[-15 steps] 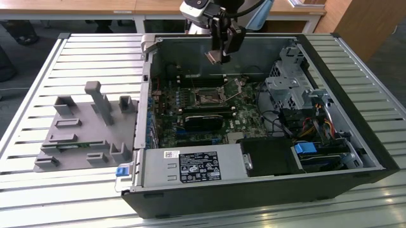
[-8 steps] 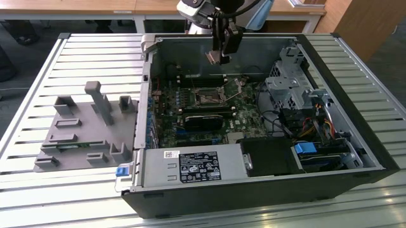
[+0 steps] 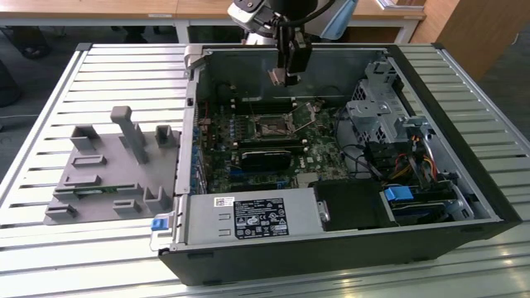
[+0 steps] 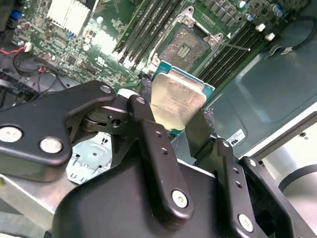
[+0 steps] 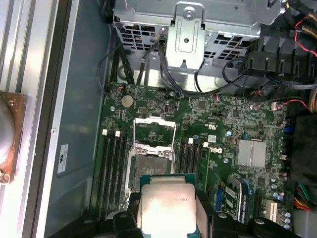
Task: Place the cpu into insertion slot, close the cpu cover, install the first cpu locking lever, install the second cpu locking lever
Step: 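Place the cpu into insertion slot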
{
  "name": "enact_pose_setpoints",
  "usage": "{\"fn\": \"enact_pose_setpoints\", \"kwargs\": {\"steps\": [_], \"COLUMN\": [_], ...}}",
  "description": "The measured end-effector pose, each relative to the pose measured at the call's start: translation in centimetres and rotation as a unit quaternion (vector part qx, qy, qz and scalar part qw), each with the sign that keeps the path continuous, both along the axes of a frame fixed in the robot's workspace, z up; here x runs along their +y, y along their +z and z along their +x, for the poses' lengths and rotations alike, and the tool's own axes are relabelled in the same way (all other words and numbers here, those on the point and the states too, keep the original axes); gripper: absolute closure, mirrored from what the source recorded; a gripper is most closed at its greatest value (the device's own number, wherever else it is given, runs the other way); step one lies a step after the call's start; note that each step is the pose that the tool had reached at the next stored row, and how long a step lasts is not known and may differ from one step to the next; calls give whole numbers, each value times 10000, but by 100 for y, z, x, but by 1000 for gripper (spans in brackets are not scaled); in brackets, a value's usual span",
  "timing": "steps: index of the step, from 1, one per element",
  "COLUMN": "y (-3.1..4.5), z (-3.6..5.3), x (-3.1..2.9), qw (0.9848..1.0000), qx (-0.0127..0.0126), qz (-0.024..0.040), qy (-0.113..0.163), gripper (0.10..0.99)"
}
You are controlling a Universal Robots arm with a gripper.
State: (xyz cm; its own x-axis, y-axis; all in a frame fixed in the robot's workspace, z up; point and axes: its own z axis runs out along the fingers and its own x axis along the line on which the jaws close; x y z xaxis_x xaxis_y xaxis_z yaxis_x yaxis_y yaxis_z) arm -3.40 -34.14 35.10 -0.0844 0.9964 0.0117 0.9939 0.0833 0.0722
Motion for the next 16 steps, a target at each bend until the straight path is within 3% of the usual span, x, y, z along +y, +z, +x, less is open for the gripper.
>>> {"fn": "enact_pose_setpoints", "kwargs": {"steps": [9, 12, 16], "y": [-127, -169, -242], "z": [-1, 0, 0], "x": [43, 88, 115], "qw": [9994, 9993, 9994], "qx": [9, 7, 5], "qz": [-15, -86, -104], "qy": [-353, -356, -328], "gripper": [561, 561, 561]}}
